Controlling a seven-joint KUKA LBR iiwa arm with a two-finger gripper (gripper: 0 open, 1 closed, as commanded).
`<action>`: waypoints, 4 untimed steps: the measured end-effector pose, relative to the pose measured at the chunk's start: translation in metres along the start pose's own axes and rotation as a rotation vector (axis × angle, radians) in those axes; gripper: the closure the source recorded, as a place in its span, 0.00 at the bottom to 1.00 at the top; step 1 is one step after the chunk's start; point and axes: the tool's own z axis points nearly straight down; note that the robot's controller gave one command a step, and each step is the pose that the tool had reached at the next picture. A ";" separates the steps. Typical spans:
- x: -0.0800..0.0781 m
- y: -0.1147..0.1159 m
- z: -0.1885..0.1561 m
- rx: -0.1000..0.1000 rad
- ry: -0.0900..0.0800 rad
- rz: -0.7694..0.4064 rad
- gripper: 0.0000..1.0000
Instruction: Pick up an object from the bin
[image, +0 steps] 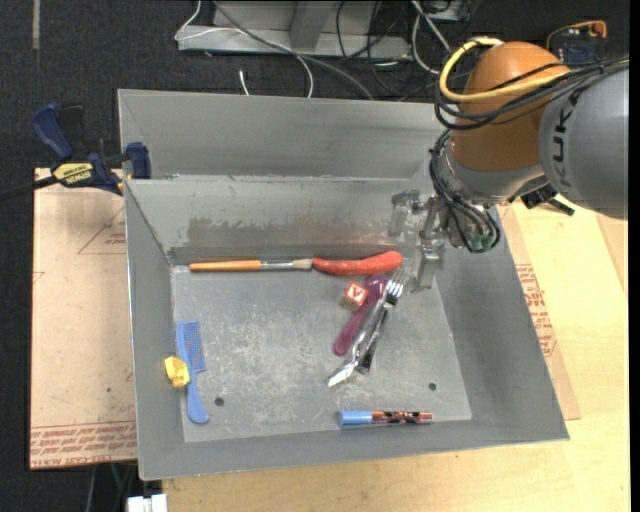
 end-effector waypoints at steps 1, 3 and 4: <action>-0.001 0.000 -0.005 0.001 -0.008 -0.002 0.00; 0.031 0.038 0.056 0.003 -0.014 -0.501 0.00; 0.052 0.046 0.096 -0.002 -0.005 -0.648 0.00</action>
Offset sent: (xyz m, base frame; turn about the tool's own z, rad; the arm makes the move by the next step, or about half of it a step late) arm -0.0493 0.0207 -0.1243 -0.4875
